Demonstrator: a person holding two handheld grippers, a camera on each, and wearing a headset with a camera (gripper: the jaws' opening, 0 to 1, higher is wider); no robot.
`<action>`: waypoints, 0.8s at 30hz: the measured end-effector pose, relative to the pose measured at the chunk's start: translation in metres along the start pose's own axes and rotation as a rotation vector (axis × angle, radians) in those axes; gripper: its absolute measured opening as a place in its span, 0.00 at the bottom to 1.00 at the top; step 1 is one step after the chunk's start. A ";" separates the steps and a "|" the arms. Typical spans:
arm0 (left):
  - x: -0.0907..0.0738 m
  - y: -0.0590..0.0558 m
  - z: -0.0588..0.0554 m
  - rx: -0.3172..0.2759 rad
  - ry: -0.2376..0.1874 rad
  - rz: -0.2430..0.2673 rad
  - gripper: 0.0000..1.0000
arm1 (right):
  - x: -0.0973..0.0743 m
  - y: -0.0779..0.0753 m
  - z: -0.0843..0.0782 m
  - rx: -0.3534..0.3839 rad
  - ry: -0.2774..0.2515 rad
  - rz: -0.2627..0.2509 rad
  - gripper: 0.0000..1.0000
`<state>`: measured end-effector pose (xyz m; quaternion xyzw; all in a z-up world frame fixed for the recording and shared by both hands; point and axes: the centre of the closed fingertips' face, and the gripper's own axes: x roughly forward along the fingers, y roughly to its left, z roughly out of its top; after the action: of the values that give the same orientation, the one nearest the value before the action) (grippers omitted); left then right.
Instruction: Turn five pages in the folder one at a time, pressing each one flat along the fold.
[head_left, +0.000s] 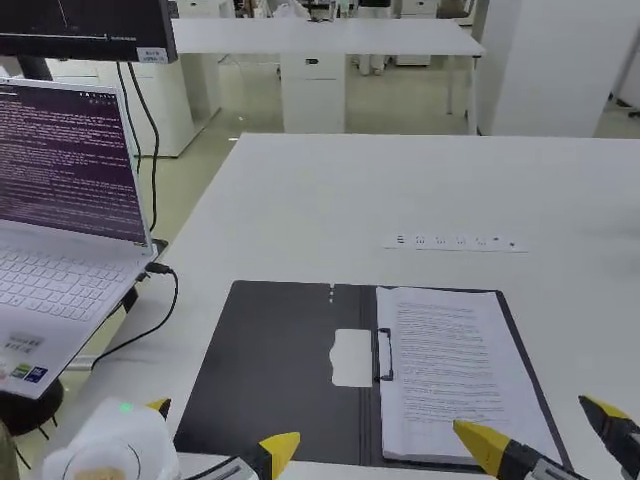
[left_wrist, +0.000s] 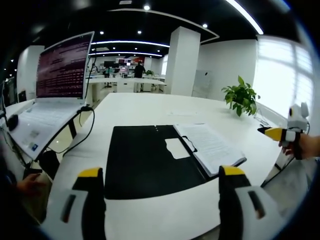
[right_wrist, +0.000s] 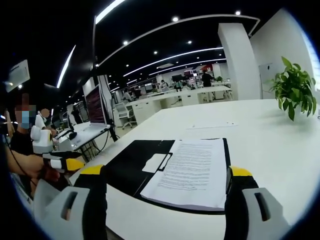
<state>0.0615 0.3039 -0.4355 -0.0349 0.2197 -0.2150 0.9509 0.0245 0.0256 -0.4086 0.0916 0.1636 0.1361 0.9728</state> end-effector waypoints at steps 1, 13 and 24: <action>0.000 0.000 0.000 0.002 -0.001 0.000 0.96 | 0.000 -0.001 0.000 0.002 -0.002 -0.002 1.00; 0.004 -0.001 0.002 -0.003 0.001 0.000 0.96 | -0.002 -0.007 -0.004 0.022 0.002 -0.023 1.00; -0.003 -0.001 0.005 -0.017 -0.015 0.005 0.96 | -0.007 -0.005 -0.005 0.008 0.005 -0.018 1.00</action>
<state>0.0605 0.3038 -0.4292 -0.0443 0.2143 -0.2106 0.9528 0.0177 0.0193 -0.4125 0.0938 0.1674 0.1269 0.9732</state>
